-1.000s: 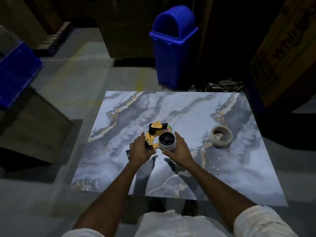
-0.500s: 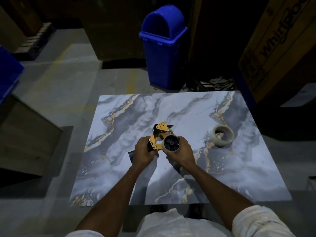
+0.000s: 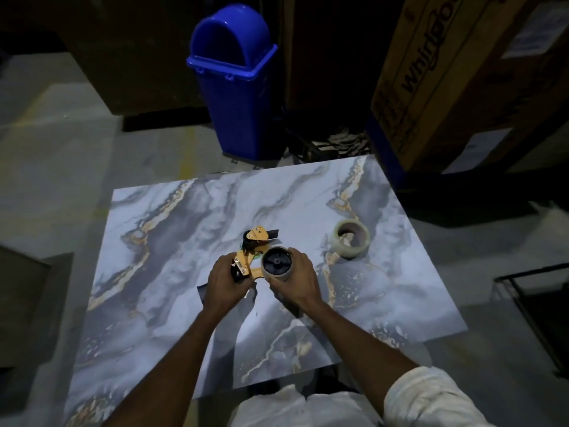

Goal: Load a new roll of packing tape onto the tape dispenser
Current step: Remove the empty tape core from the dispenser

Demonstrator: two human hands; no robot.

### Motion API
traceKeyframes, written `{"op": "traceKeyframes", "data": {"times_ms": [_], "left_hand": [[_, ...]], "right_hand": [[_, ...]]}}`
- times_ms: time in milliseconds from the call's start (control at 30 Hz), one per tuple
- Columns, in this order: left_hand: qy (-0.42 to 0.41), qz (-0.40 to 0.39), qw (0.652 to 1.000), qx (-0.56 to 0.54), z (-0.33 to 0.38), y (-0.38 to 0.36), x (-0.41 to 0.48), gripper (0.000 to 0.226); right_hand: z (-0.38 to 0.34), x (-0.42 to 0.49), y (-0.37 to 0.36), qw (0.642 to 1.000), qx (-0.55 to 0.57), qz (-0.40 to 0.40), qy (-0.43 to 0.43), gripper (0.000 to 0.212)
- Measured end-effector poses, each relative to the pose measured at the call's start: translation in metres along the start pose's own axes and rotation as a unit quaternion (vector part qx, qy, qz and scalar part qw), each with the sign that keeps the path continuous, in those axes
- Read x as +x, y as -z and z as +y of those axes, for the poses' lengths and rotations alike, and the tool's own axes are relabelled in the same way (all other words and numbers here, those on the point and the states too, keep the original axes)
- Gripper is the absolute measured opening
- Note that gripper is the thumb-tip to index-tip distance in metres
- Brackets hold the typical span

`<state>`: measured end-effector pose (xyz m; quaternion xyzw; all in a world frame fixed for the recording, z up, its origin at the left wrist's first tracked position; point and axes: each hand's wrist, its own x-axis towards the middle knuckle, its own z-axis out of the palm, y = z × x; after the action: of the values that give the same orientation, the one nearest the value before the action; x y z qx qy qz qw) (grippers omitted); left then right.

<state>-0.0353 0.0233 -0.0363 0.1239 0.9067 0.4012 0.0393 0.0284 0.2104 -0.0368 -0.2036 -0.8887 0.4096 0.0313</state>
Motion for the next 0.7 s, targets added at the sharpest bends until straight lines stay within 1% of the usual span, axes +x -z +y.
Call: {"op": "traceKeyframes", "data": {"times_ms": [167, 333, 367, 467, 533, 567, 633, 700], "left_hand": [[0.002, -0.01, 1.0, 0.015, 0.001, -0.001, 0.001, 0.051], [0.015, -0.015, 0.999, 0.026, 0.006, 0.001, 0.002, 0.048], [0.017, -0.017, 0.999, 0.028, 0.008, 0.002, 0.003, 0.047], [0.04, -0.039, 0.997, 0.044, 0.009, 0.004, 0.004, 0.05], [0.064, -0.047, 0.995, 0.058, 0.007, 0.004, 0.005, 0.061], [0.076, -0.048, 0.994, 0.068, 0.007, 0.003, 0.005, 0.074], [0.089, -0.054, 0.99, 0.098, 0.009, 0.0, 0.005, 0.103], [0.07, -0.058, 0.985, 0.147, 0.015, -0.002, 0.007, 0.115]], "right_hand": [[0.006, -0.001, 0.002, 1.0, 0.0, -0.013, -0.005, 0.08], [0.008, -0.002, 0.0, 1.0, 0.009, -0.02, -0.008, 0.084], [0.008, -0.002, 0.0, 1.0, 0.007, -0.025, -0.014, 0.089], [0.004, 0.002, -0.001, 0.998, -0.01, -0.059, -0.032, 0.114], [-0.001, 0.007, 0.0, 0.996, -0.026, -0.077, -0.031, 0.122], [-0.004, 0.012, -0.001, 0.995, -0.037, -0.086, -0.028, 0.123], [-0.009, 0.019, -0.001, 0.991, -0.071, -0.108, -0.016, 0.118], [-0.014, 0.026, -0.001, 0.986, -0.105, -0.129, -0.003, 0.11]]}}
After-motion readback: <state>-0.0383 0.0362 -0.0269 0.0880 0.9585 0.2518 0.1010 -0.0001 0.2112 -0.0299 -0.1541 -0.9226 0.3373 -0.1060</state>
